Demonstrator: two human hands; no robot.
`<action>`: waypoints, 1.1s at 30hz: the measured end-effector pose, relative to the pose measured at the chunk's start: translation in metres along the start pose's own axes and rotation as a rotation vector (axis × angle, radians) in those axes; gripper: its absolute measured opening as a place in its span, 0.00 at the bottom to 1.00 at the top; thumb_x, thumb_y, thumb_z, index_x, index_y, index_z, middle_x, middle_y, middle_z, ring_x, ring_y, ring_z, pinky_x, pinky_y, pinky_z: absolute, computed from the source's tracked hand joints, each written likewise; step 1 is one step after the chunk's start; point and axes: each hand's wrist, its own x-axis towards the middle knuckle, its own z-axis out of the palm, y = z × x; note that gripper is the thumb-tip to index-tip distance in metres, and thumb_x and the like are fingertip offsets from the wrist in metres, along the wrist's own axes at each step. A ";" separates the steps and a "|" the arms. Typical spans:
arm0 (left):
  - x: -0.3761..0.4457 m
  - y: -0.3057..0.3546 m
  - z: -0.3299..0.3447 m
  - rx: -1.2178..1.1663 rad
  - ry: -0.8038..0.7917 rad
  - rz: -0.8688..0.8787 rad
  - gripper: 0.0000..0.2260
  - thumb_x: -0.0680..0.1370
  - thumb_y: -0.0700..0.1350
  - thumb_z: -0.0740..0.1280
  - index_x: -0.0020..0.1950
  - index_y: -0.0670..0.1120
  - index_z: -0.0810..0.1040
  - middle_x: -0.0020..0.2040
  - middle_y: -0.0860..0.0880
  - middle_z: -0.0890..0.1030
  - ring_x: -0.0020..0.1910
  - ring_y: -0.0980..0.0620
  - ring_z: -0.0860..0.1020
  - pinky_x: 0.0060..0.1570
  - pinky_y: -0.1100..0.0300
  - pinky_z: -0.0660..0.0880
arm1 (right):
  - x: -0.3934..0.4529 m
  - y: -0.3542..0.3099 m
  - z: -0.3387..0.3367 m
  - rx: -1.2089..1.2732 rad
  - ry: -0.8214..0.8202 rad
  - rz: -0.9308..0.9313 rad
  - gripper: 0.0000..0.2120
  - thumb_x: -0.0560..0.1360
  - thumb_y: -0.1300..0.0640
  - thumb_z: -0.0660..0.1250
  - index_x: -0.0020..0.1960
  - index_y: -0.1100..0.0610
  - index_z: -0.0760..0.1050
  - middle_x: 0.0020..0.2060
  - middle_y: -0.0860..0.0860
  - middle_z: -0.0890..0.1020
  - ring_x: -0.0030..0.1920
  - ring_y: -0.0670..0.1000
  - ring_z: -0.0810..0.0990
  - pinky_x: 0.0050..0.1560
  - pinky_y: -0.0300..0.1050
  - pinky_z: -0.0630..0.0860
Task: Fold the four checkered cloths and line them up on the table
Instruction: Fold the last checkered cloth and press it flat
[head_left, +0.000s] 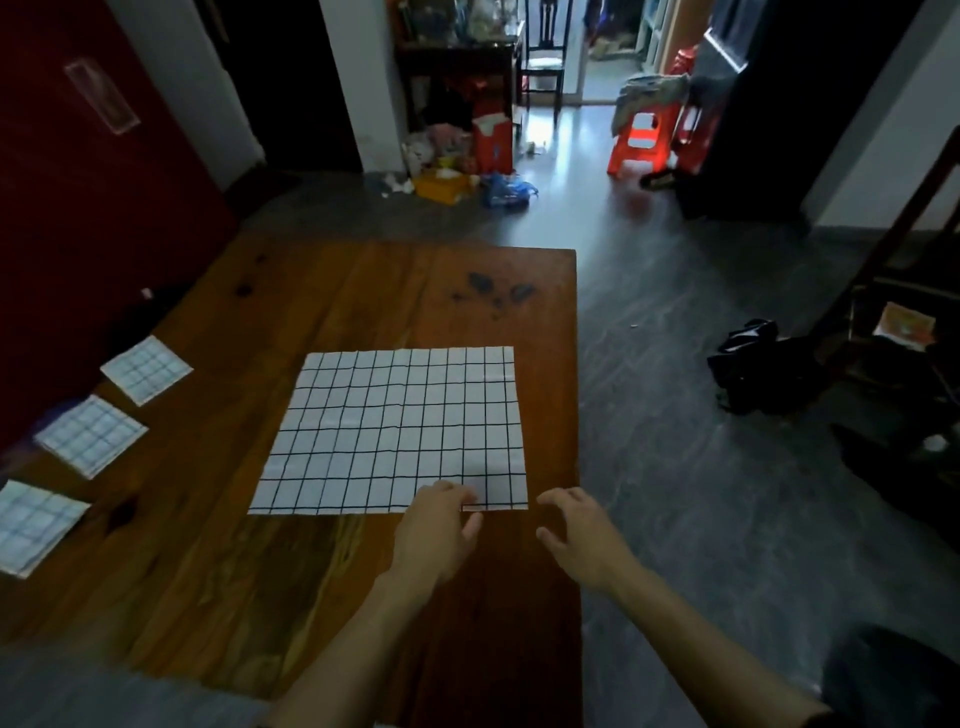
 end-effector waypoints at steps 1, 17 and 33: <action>0.007 -0.002 0.004 -0.006 -0.001 -0.006 0.16 0.80 0.51 0.66 0.68 0.54 0.74 0.69 0.53 0.74 0.69 0.55 0.70 0.69 0.56 0.68 | 0.004 -0.001 0.002 0.010 -0.004 0.012 0.21 0.78 0.51 0.66 0.70 0.47 0.67 0.69 0.46 0.69 0.68 0.47 0.69 0.67 0.43 0.69; 0.097 -0.039 0.076 0.131 -0.064 0.231 0.28 0.71 0.62 0.71 0.68 0.54 0.71 0.66 0.51 0.72 0.65 0.50 0.68 0.64 0.55 0.69 | 0.037 0.004 -0.002 -0.055 0.056 0.215 0.21 0.79 0.50 0.65 0.71 0.49 0.67 0.69 0.47 0.70 0.68 0.45 0.69 0.66 0.40 0.67; 0.064 -0.027 0.012 -0.210 -0.231 0.335 0.07 0.77 0.44 0.67 0.46 0.57 0.75 0.46 0.58 0.77 0.48 0.62 0.75 0.53 0.60 0.76 | 0.020 -0.009 -0.005 -0.142 0.137 -0.060 0.35 0.74 0.50 0.72 0.76 0.44 0.59 0.76 0.44 0.58 0.77 0.47 0.55 0.75 0.44 0.58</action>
